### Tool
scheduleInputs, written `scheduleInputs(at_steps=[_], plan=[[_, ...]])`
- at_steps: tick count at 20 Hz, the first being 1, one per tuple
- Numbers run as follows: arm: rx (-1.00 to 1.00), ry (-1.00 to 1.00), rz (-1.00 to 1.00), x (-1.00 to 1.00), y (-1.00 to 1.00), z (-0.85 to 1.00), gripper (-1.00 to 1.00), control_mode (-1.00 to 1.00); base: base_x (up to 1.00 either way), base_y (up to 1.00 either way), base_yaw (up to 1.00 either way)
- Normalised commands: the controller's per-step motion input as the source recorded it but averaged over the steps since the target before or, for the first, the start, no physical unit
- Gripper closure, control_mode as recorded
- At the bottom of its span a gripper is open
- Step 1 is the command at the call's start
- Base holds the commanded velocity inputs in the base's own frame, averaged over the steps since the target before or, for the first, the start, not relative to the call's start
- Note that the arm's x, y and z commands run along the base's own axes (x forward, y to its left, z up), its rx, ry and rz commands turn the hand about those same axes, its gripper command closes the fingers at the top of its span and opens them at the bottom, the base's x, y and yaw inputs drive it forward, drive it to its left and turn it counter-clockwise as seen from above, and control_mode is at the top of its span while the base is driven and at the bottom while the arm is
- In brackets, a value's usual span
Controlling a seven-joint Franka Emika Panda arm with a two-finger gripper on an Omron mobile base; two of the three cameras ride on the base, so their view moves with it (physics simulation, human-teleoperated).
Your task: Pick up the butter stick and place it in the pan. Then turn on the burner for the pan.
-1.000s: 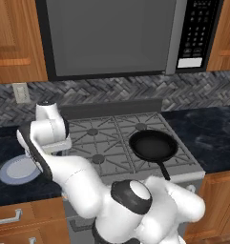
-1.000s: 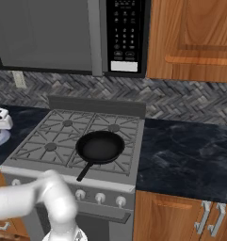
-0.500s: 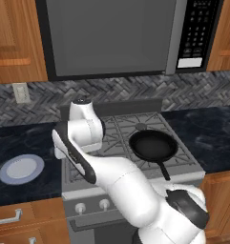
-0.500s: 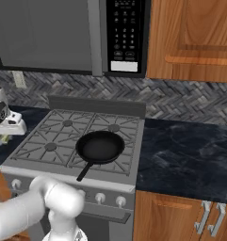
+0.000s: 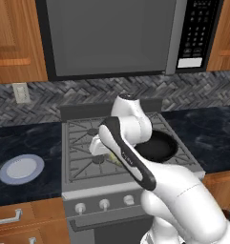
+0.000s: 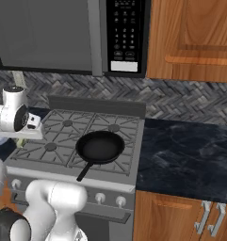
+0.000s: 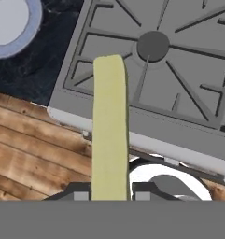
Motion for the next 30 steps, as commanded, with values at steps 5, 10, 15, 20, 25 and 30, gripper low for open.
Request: scheduleInputs(at_steps=[5,10,15,20,25,30], plan=[[0.02,-0.02,0.0,-0.33,-1.0,0.23,1.0,-1.0,0.0,0.0,0.0],[0.0,0.0,-0.01,-0.14,-1.0,0.03,1.0,-1.0,0.0,0.0,0.0],[0.0,0.0,-0.04,0.0,-0.99,0.0,1.0,-1.0,0.0,0.0,0.0],[-0.03,0.0,-0.1,0.0,-0.78,0.0,1.0,-1.0,0.0,0.0,0.0],[-0.16,0.0,-0.19,0.0,-0.31,0.0,1.0,-1.0,0.0,0.0,0.0],[-0.08,0.0,-0.13,0.17,-0.13,0.0,1.0,-1.0,0.0,0.0,0.0]])
